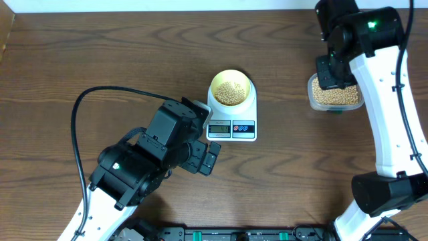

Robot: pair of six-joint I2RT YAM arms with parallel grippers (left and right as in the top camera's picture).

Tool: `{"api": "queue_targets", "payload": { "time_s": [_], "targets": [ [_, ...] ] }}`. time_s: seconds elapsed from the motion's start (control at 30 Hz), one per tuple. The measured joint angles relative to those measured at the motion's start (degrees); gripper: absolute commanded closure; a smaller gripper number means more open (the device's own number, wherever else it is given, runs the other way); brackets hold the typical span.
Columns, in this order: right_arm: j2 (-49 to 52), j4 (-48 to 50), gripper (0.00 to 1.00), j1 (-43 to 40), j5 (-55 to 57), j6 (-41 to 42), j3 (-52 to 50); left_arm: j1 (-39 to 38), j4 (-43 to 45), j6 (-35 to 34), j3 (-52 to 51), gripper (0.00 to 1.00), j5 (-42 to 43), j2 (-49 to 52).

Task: Scoop item into bowl and weigh 50g on scale
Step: 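Move the empty scoop back to the soybean tub with the right gripper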

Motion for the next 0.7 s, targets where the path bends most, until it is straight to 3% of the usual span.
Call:
{"api": "queue_targets", "payload": {
  "time_s": [0.7],
  "targets": [
    [0.0, 6.7, 0.99, -4.5, -2.6, 11.1, -19.8, 0.0, 0.0, 0.0, 0.0, 0.00, 0.0, 0.1]
  ]
}}
